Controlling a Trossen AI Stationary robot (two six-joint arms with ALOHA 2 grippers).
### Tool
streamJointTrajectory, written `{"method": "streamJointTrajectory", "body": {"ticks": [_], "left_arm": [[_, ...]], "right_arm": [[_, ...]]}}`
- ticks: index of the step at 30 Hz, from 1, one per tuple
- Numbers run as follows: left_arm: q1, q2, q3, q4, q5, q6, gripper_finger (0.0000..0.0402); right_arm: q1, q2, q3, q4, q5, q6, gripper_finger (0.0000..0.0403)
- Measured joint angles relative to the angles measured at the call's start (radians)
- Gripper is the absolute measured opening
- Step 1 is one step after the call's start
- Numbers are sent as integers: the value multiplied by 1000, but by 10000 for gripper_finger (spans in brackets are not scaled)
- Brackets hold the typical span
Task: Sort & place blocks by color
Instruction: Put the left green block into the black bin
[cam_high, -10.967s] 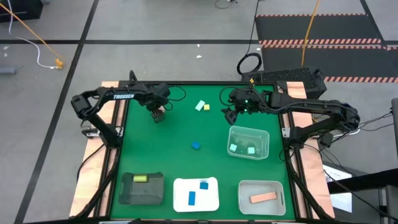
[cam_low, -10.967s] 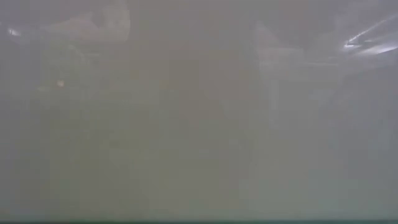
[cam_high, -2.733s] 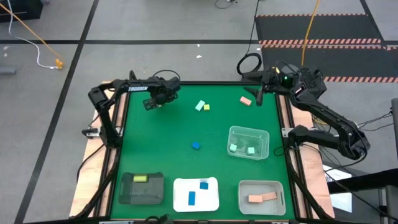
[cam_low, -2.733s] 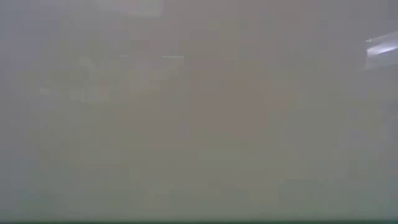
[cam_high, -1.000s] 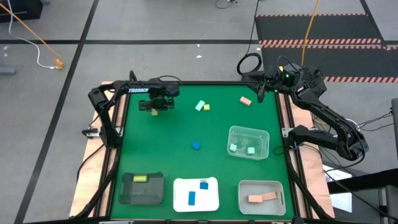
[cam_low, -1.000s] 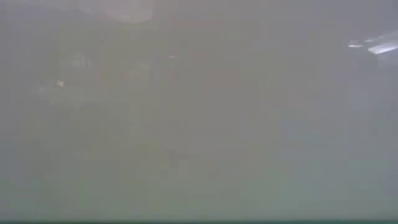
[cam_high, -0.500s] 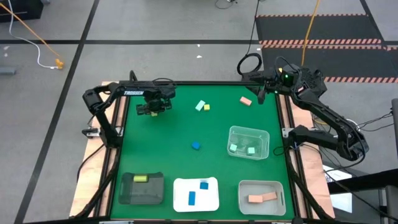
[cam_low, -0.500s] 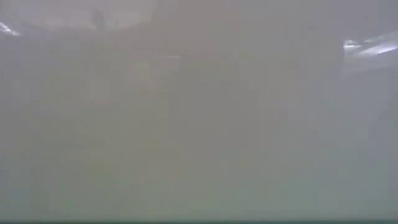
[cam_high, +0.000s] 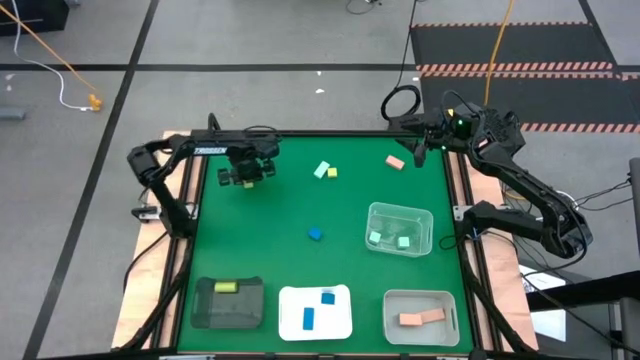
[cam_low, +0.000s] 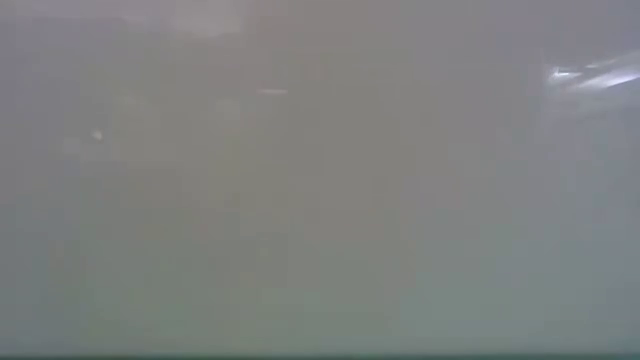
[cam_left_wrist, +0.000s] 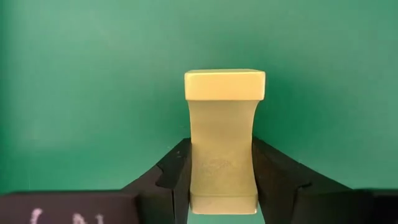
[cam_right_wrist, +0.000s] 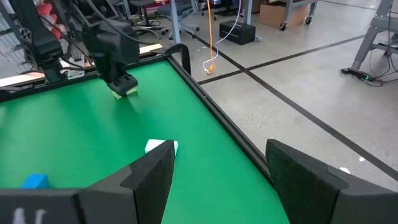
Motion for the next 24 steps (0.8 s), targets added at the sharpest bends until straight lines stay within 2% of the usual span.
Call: {"method": "streamJointTrajectory", "body": {"ticks": [3, 6, 13, 18, 24], "left_arm": [[-25, -106, 10, 18, -7, -5, 133], [-62, -208, 7, 19, -29, 30, 133], [-266, -400, 9, 174, 24, 78, 133], [-459, -457, 11, 213, 169, 10, 133], [-703, -480, 14, 235, 434, -136, 133]], "right_arm": [[2, 0, 0, 7, 8, 32, 244], [17, 4, 0, 9, 63, 96, 244], [100, 73, 0, 15, 114, 153, 244], [194, 133, 0, 65, 255, 100, 244], [262, 159, 0, 64, 348, 114, 244]]}}
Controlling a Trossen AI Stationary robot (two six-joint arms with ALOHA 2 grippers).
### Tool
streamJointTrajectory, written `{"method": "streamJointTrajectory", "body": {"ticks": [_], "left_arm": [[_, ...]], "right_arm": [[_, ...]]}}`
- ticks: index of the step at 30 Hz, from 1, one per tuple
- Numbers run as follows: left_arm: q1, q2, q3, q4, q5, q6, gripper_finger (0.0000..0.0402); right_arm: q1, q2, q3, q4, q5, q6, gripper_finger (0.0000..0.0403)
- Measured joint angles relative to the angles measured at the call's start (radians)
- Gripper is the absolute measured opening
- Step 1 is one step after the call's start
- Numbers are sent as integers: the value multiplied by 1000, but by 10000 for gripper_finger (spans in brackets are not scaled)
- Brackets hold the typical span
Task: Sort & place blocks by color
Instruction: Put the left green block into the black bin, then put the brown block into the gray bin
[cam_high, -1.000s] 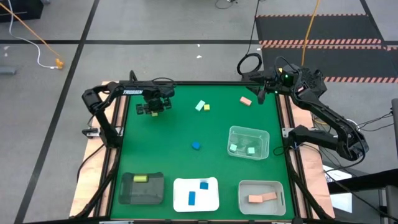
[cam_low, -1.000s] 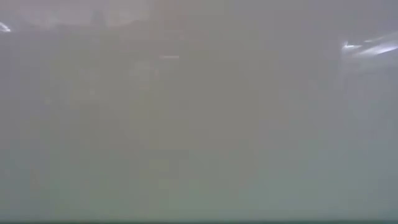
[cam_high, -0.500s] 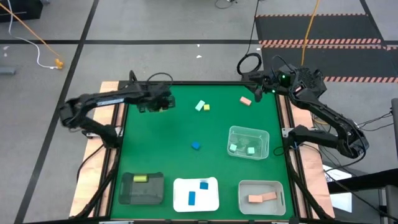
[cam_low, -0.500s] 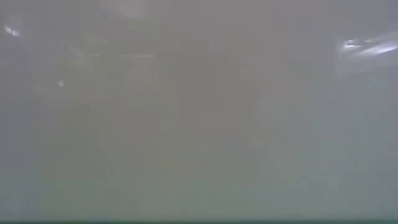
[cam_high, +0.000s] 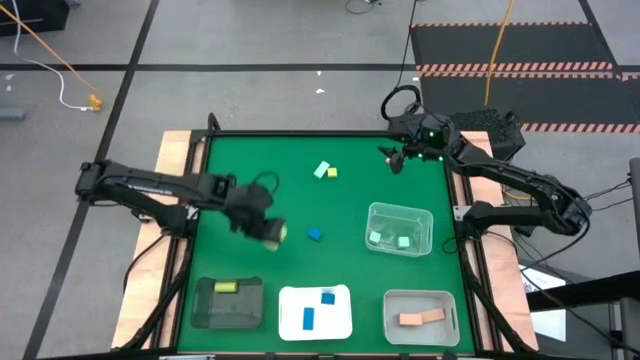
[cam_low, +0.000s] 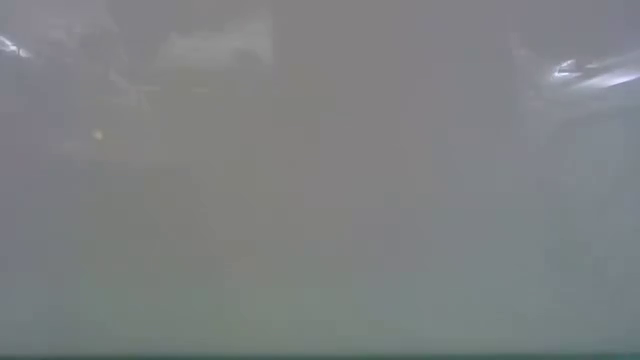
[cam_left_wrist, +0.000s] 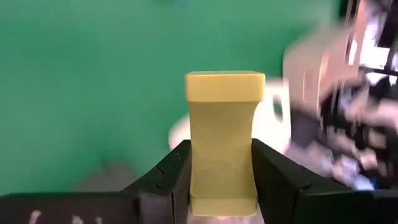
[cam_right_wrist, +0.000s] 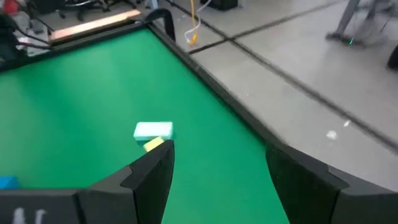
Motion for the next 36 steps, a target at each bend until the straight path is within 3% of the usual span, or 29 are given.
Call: {"method": "streamJointTrajectory", "body": {"ticks": [7, 12, 17, 23, 30, 36], "left_arm": [[-297, -13, -1, -25, 194, -288, 133], [-439, -10, -1, -119, 206, -429, 133], [-503, -10, -41, -142, 205, -524, 133], [-561, -11, -102, -140, 205, -536, 133], [-594, -11, -169, -139, 203, -488, 214], [-592, -11, -175, -137, 202, -358, 235]], "right_arm": [[49, -1, 0, -24, 22, 154, 244], [111, 28, 0, -28, 78, 181, 244], [197, 88, 0, -25, 128, 232, 244], [296, 153, 0, 63, 211, 303, 244], [399, 216, 0, 171, 292, 386, 244], [476, 264, 0, 236, 373, 483, 244]]}}
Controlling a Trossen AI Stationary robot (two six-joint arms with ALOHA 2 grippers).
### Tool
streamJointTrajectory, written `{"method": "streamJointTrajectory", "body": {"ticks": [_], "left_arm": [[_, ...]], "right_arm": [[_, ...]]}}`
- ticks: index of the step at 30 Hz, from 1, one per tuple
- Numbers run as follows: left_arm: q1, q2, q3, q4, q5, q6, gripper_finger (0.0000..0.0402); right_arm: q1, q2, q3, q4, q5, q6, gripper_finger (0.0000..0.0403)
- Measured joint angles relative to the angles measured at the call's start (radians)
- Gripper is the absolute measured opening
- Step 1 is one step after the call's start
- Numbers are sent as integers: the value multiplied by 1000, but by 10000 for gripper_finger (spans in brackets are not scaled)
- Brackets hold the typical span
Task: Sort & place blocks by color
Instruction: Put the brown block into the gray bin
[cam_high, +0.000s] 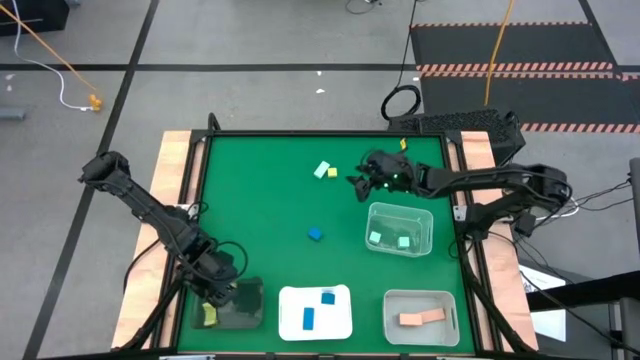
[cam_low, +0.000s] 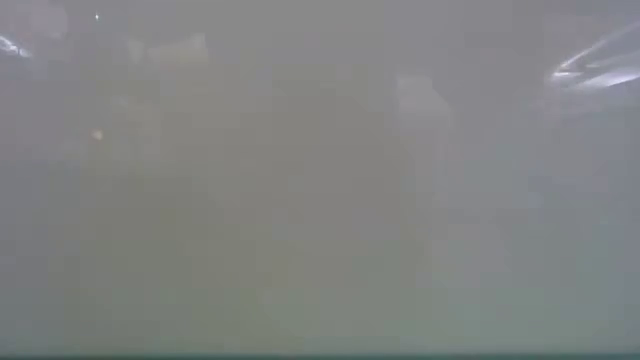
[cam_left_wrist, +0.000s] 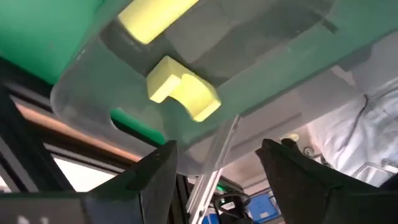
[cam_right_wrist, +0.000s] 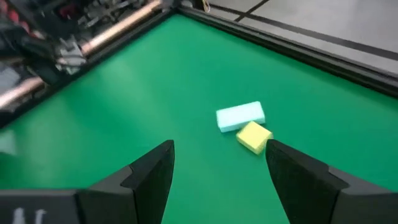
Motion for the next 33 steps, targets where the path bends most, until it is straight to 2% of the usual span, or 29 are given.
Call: {"method": "streamJointTrajectory", "body": {"ticks": [4, 9, 12, 16, 21, 28, 33], "left_arm": [[17, -1, 0, 24, 0, 36, 233], [56, -3, 0, 117, -29, 64, 225], [87, -3, 0, 198, -79, 60, 223], [127, -3, 0, 317, -105, 90, 223], [224, -3, 0, 355, -121, 115, 223], [390, -3, 0, 364, -165, 203, 223], [519, -3, 0, 416, -209, 293, 223]], "right_arm": [[34, 26, 0, 115, 11, 54, 244], [46, 47, 24, 202, 10, 32, 244], [45, 50, 53, 200, 10, -48, 244], [36, 50, 97, 192, 9, -251, 244], [-9, 50, 161, 57, 4, -363, 244], [-66, 50, 187, -161, -21, -370, 244], [-87, 50, 187, -340, -11, -294, 244]]}}
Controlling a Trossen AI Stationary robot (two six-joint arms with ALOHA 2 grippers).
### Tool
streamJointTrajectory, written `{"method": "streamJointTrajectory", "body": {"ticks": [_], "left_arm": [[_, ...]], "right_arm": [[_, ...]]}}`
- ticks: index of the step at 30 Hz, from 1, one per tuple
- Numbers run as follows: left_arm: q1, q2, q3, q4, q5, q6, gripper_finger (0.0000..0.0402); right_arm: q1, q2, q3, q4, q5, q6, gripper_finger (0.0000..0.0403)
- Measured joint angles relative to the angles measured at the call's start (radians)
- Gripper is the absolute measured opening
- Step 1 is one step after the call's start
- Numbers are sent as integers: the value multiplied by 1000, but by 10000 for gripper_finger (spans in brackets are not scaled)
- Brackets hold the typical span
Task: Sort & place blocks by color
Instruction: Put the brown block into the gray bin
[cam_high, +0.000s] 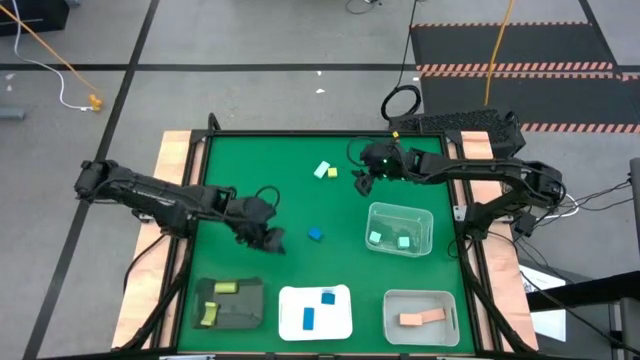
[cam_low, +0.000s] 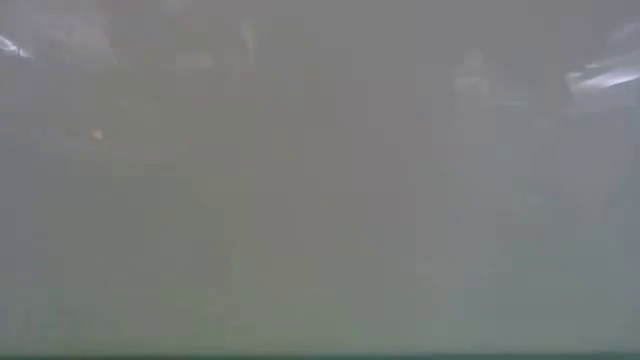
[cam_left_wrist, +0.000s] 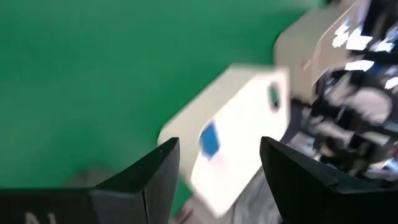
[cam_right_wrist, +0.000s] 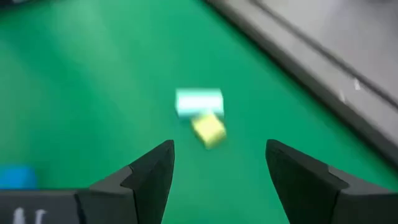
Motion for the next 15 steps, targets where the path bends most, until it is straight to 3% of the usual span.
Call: {"method": "streamJointTrajectory", "body": {"ticks": [4, 9, 15], "left_arm": [[92, 0, 0, 80, -26, 70, 223], [181, 0, 0, 192, -53, 160, 223], [254, 0, 0, 256, -56, 233, 223]], "right_arm": [[-36, 0, 0, -186, 120, 13, 244], [-145, 0, 0, -376, 121, 50, 244], [-343, 0, 0, -395, -107, 30, 244]]}}
